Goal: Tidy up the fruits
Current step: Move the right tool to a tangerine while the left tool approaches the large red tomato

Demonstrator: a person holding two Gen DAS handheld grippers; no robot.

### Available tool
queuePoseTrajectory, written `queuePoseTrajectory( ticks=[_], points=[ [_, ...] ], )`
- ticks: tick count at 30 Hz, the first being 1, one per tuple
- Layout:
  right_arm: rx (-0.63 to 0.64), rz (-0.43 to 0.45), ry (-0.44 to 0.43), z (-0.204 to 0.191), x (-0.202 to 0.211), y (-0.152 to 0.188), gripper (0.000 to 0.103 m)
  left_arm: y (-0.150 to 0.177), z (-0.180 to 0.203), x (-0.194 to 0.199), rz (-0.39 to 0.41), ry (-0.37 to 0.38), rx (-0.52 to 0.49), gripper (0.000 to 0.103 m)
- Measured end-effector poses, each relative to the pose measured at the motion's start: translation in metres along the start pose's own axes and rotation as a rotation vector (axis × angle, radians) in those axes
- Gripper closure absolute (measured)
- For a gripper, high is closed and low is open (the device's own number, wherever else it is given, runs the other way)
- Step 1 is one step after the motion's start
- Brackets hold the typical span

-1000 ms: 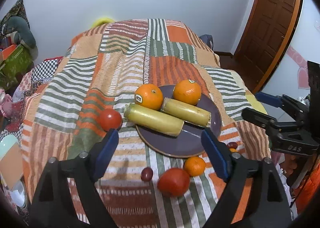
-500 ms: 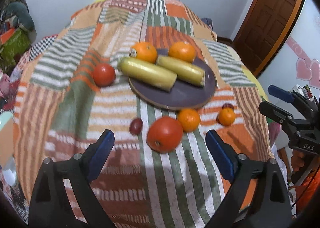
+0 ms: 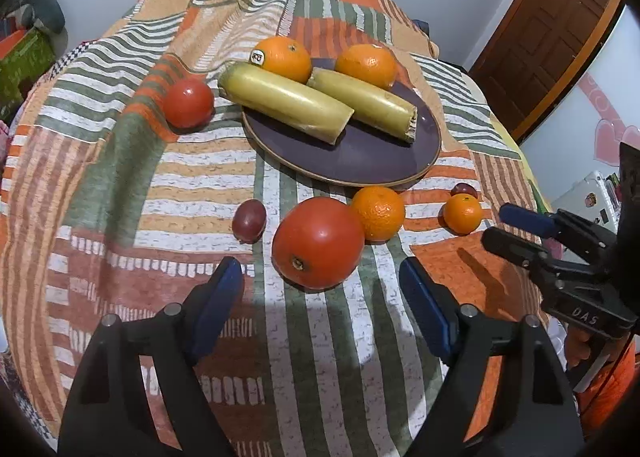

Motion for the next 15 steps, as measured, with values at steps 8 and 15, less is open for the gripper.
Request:
queuePoseTrajectory(
  ticks=[8, 15],
  points=[
    [-0.022, -0.028, -0.021, 0.005, -0.014, 0.001, 0.063, -0.007, 0.005, -0.008, 0.003, 0.010, -0.010, 0.030],
    [-0.044, -0.041, -0.043, 0.008, -0.022, -0.002, 0.070, -0.009, 0.007, -0.018, -0.011, 0.016, 0.004, 0.045]
  ],
)
Point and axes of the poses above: each gripper's, at about its wrist camera, not at the fingertips, and x roughly against the way its jaws point, z to its right, y to its underside, the point moved 6 cm from there along -x, roughly the way its jaws point, and after that the axes turned 11 degrees about -y, right-handed, at the moved point
